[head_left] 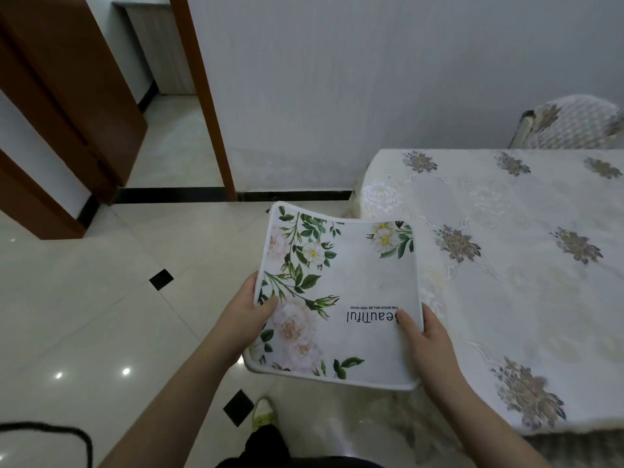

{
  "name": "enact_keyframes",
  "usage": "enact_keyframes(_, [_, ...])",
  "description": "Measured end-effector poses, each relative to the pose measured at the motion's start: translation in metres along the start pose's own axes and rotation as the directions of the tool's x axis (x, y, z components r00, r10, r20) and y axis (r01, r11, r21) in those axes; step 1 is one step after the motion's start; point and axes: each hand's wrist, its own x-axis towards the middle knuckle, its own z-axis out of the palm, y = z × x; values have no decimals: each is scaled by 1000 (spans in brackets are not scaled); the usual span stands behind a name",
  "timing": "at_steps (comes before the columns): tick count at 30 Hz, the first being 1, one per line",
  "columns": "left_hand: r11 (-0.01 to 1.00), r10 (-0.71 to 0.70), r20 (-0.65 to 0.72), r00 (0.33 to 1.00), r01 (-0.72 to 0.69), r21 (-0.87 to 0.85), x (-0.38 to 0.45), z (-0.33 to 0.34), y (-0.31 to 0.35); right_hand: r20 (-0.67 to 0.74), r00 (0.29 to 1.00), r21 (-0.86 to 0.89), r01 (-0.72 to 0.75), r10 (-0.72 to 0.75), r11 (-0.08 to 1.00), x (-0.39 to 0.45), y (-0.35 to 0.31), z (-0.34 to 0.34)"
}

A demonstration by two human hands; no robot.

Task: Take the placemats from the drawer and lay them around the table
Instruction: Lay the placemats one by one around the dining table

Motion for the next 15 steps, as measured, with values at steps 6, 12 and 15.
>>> enact_keyframes(6, [998,24,68,997,-28,56,68,-64,31,-64,998,62,-18,22,998,35,-40,61])
enact_keyframes(12, [996,17,137,990,-28,82,130,-81,54,-123,989,139,-62,79,988,58,-59,88])
enact_keyframes(15, [997,4,198,980,-19,72,156,-68,62,-160,980,164,-89,115,982,72,-60,79])
